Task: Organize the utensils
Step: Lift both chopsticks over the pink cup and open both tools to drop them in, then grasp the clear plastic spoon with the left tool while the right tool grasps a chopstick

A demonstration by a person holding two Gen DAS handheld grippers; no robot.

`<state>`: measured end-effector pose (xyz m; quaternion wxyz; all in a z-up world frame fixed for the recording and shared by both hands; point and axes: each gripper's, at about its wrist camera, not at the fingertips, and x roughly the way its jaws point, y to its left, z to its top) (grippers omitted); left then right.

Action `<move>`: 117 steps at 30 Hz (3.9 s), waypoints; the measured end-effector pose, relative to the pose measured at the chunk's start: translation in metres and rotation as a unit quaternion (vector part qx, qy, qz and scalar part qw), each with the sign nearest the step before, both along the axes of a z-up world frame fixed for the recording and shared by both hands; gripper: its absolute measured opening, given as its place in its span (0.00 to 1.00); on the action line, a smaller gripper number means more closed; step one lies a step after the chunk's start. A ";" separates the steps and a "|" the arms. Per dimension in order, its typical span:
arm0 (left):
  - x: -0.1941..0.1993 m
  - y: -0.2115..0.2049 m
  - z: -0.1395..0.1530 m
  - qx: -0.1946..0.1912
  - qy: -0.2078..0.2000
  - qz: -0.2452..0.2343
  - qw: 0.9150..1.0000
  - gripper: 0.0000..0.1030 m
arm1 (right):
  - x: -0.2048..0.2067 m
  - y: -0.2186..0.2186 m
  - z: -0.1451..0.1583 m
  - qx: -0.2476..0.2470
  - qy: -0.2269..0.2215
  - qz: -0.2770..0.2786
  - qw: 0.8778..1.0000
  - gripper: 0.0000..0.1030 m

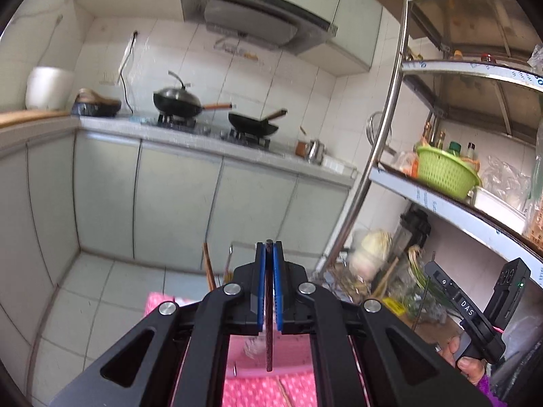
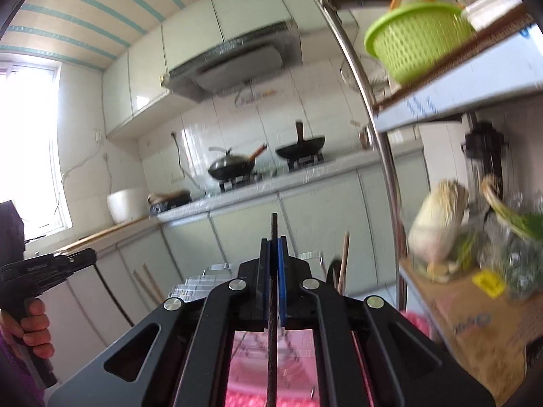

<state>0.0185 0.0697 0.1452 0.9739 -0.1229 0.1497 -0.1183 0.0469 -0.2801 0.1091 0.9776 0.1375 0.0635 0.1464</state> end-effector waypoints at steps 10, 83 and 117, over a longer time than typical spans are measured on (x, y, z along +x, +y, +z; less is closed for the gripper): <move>0.026 -0.003 0.019 0.017 -0.039 0.035 0.998 0.04 | 0.044 0.010 0.002 -0.028 -0.075 -0.037 0.996 0.04; 0.027 -0.025 -0.174 -0.027 0.292 -0.110 0.950 0.30 | -0.013 0.035 -0.147 -0.073 0.307 0.058 0.947 0.28; 0.038 -0.092 -0.260 0.047 0.404 -0.085 0.910 0.02 | 0.009 0.051 -0.188 -0.047 0.398 0.120 0.908 0.28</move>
